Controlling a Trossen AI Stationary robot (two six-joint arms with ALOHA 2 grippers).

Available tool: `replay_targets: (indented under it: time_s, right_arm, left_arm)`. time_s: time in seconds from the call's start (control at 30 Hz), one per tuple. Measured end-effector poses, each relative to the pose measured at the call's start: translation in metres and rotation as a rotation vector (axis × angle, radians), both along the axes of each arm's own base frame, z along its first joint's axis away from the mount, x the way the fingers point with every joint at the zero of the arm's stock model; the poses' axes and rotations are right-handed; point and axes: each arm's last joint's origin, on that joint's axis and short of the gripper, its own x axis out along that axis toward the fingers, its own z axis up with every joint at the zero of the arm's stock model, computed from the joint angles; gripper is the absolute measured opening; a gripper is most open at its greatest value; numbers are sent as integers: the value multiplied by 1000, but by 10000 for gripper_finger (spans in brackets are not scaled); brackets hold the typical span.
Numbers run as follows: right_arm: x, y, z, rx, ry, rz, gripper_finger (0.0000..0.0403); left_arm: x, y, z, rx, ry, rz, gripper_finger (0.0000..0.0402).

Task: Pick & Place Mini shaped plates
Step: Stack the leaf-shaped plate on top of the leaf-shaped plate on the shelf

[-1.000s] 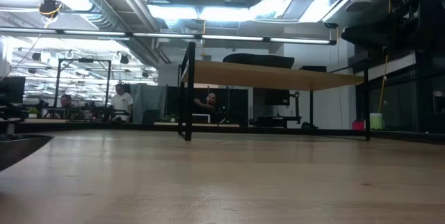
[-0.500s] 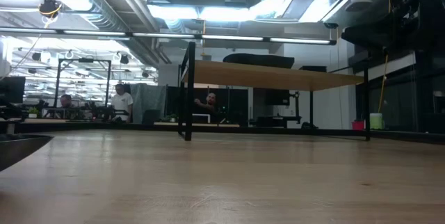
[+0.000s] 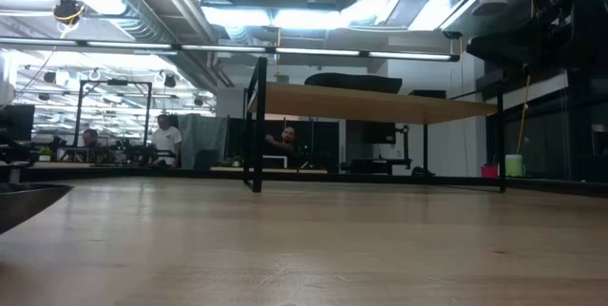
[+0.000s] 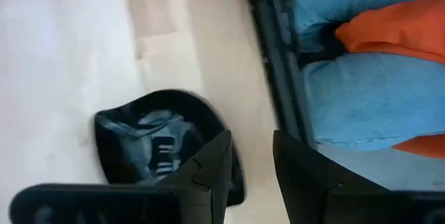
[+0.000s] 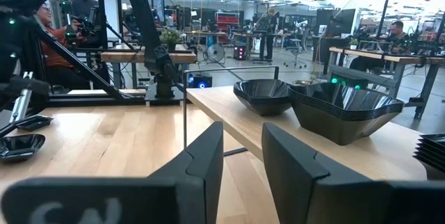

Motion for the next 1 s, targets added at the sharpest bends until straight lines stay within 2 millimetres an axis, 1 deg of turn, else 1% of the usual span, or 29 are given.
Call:
replay_targets:
  time_s: [0.2, 0.33, 0.57, 0.7, 0.83, 1.0]
  right_arm:
    - [0, 0, 0, 0, 0, 0, 100]
    - [0, 0, 0, 0, 0, 0, 100]
    - [0, 0, 0, 0, 0, 0, 100]
    - [0, 0, 0, 0, 0, 0, 100]
    - [0, 0, 0, 0, 0, 0, 100]
    - [0, 0, 0, 0, 0, 0, 100]
  left_arm:
    - [9, -8, -19, -56, 35, -38, 102]
    - [12, -11, -24, -78, 39, -46, 102]
    - [6, -8, -27, 2, 46, -3, 95]
    - [1, -3, -37, 31, 97, 37, 82]
    - [0, -2, -39, 25, 110, 50, 72]
    - [0, -2, -39, 29, 105, 56, 68]
